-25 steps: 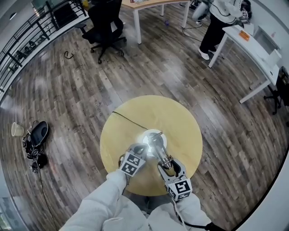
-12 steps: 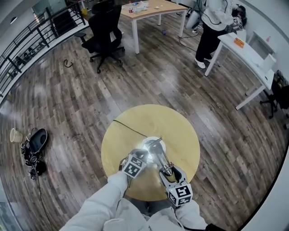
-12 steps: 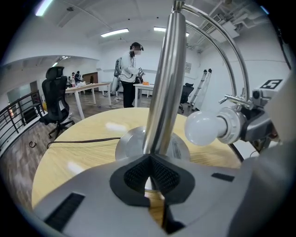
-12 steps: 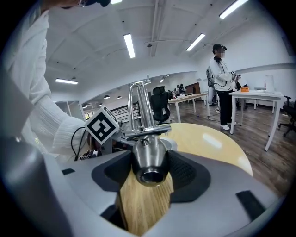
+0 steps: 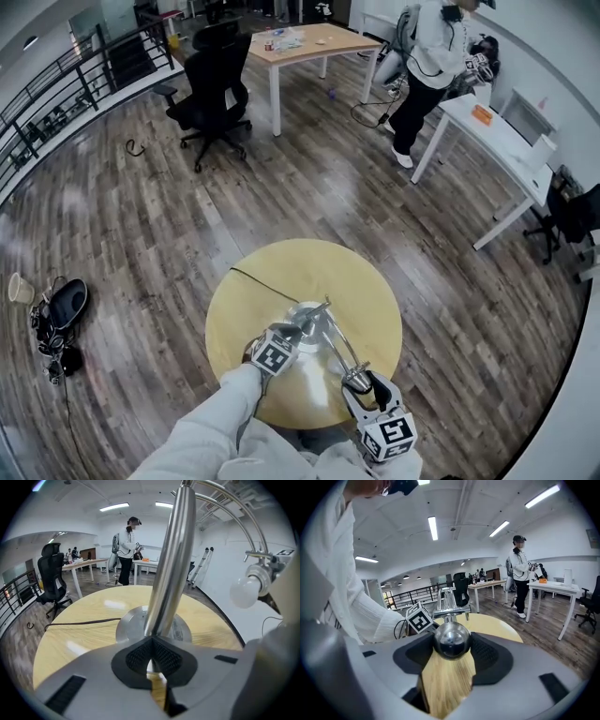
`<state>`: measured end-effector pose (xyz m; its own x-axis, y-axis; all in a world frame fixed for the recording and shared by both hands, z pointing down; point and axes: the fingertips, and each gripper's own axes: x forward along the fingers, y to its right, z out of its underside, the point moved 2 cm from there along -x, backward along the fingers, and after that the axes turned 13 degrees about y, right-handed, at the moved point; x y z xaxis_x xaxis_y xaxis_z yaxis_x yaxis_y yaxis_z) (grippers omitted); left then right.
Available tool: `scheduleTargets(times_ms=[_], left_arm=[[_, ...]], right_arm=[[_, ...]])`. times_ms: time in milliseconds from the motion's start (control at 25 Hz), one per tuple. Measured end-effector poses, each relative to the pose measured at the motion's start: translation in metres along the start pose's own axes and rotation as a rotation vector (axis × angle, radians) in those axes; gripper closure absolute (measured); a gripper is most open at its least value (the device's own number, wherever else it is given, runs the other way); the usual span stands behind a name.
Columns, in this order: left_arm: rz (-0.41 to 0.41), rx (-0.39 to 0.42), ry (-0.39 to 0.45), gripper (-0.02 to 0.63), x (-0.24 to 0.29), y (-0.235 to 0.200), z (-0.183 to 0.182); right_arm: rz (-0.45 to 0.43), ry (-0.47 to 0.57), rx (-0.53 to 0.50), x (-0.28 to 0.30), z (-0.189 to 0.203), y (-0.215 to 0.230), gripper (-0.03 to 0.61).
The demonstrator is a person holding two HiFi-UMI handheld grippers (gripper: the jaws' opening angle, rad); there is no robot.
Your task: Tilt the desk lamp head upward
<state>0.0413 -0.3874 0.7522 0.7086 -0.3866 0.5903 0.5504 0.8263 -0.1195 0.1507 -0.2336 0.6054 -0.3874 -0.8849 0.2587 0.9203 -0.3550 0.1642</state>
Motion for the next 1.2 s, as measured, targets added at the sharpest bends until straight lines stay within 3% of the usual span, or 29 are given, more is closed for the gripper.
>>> scheduleTargets(times_ms=[800, 1200], left_arm=[[0.007, 0.017, -0.026, 0.615, -0.004, 0.003, 0.000], [0.039, 0.011, -0.009, 0.615, -0.005, 0.005, -0.002]], right_arm=[[0.022, 0.008, -0.133, -0.035, -0.143, -0.026, 0.331], [-0.022, -0.087, -0.223, -0.008, -0.202, -0.037, 0.330]])
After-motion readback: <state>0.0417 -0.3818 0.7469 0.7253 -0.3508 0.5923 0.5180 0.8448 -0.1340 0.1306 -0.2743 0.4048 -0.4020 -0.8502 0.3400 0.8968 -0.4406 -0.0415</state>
